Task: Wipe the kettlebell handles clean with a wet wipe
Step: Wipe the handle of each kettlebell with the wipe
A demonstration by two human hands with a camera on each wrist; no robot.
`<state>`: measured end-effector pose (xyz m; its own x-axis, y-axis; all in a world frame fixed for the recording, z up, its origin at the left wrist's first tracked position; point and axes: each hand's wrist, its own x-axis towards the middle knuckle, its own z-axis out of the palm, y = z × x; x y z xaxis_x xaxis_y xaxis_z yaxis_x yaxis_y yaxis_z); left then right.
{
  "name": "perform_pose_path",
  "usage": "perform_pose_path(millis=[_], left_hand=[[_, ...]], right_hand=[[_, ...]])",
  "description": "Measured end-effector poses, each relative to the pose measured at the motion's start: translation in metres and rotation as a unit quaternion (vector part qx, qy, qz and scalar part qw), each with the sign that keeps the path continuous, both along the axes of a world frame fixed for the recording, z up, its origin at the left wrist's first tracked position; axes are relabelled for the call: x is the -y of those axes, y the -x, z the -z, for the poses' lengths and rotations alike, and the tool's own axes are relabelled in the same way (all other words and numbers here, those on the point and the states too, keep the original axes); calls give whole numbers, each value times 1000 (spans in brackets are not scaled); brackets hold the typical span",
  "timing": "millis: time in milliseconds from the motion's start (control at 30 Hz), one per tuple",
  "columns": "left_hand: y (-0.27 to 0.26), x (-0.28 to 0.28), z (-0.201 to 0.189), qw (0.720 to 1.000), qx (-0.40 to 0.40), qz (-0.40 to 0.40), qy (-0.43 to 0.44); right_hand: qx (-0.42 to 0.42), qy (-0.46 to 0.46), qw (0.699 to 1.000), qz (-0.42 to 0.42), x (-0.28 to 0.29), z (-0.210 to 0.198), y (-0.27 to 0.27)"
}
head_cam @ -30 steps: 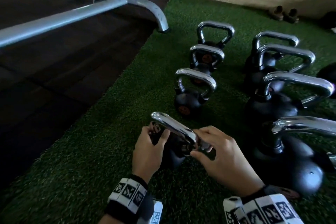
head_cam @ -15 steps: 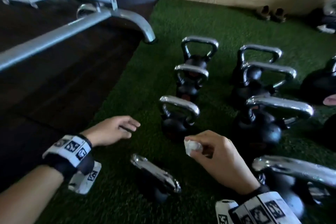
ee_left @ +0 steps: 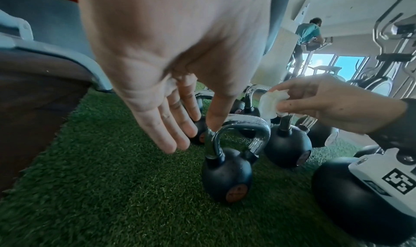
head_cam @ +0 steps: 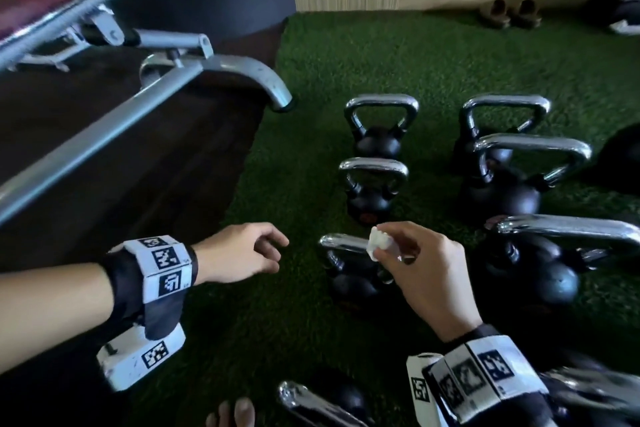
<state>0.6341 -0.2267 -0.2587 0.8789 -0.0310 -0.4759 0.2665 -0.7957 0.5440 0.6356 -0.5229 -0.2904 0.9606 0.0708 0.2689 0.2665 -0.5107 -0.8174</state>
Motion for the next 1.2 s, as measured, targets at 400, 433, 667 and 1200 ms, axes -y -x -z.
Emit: perform_pose_path(millis=[400, 433, 667, 1200], left_hand=[[-33, 27, 127, 975, -11, 20, 223], [-37, 36, 134, 974, 5, 24, 226], [-42, 72, 154, 987, 17, 19, 157], [-27, 77, 161, 975, 56, -34, 212]], right_hand=[[33, 97, 994, -37, -21, 11, -26], [29, 115, 992, -42, -24, 12, -28], [22, 190, 981, -23, -25, 18, -24], [44, 112, 988, 99, -4, 43, -13]])
